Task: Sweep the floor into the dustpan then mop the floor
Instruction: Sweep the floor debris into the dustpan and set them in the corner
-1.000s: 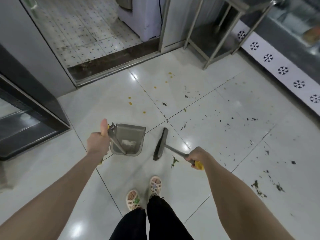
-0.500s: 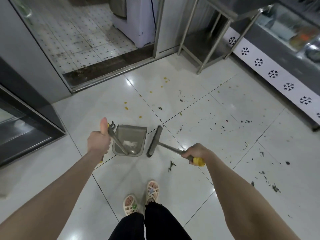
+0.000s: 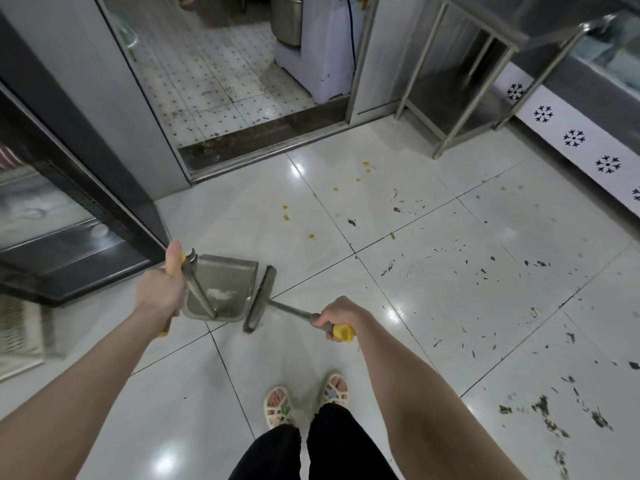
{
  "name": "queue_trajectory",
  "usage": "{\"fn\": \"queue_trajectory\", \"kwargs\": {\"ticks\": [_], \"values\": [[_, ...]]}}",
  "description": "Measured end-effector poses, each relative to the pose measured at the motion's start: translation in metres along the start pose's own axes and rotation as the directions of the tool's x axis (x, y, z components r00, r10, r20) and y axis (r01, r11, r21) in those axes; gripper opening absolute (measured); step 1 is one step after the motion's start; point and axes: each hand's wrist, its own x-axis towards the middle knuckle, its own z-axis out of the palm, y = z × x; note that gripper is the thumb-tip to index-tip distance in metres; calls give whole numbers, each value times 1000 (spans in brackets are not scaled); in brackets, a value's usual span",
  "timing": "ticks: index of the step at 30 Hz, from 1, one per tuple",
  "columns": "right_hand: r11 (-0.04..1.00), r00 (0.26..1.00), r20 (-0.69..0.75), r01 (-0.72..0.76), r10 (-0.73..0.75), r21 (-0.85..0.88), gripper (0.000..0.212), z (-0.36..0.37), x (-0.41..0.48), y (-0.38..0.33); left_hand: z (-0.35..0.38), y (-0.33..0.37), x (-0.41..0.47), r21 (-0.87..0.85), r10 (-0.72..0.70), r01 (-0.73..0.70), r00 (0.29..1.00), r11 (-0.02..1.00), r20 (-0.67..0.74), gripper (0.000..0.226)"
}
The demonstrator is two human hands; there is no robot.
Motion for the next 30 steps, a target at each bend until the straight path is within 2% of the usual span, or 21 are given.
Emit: {"fn": "queue_trajectory", "kwargs": {"ticks": [3,7,11,15,20,27,30], "values": [[998,1000,4,-10,10,-69,24,18,7,8,6,-4,-6,-19,-35,35,999,999,2,92],[968,1000,-20,0,-5,-252,18,18,10,28,24,-2,-17,15,-42,41,999,999,14,93],[964,997,-72,-28,10,-265,13,-28,10,47,55,7,-31,23,-75,74,996,997,47,98],[960,989,-144,-82,44,-270,14,-92,11,68,101,32,-46,70,-38,32,995,997,92,101],[972,966,-230,-157,115,-177,28,-157,7,98,153,60,-63,0,-30,30,992,1000,124,95],[982,932,-316,-189,175,-16,23,-229,0,145,216,108,-88,-30,16,-10,979,999,205,85],[987,933,-322,-144,158,68,23,-256,-7,155,240,125,-96,-17,41,-38,974,999,225,81]]}}
